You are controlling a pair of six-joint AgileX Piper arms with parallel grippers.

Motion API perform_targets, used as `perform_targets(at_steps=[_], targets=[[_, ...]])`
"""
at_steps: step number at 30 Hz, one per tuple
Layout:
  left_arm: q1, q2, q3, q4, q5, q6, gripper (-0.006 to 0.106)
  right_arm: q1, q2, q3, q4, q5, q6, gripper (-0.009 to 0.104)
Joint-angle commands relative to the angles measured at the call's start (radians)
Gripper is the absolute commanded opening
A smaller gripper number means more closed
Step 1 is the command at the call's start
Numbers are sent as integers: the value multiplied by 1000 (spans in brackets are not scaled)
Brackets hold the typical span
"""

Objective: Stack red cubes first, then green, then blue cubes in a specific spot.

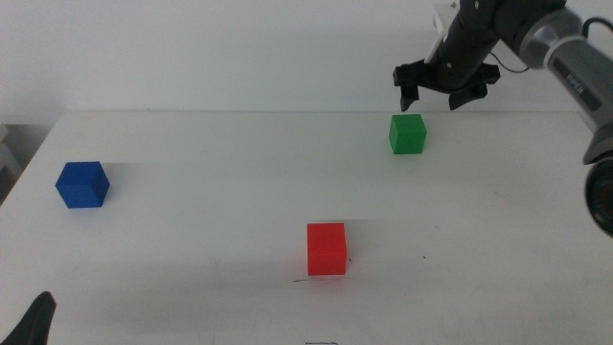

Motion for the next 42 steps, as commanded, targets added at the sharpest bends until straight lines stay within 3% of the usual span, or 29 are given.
perform_targets(at_steps=[1,13,27,30,33,36,37,42], targets=[[-5,-26,-1,-9,-78,-2,94,-18,-28,-73,5,-47,-40,74],[-5,-26,-1,-9,-78,-2,94,-22,53,-89,14,-213,-101,74],[-5,-26,-1,-9,-78,-2,94,-22,118,-89,35,-266,-148,70],[-5,-26,-1,-9,-78,-2,94,-22,125,-89,41,-286,-172,62],[-5,-26,-1,-9,-78,-2,94,-22,130,-89,46,-290,-172,46],[-5,-26,-1,-9,-78,-2,94,-22,130,-89,50,-283,-172,18],[-5,-26,-1,-9,-78,-2,94,-18,123,-89,46,-257,-168,-1],[-5,-26,-1,-9,-78,-2,94,-4,65,-89,44,-178,-106,-1]])
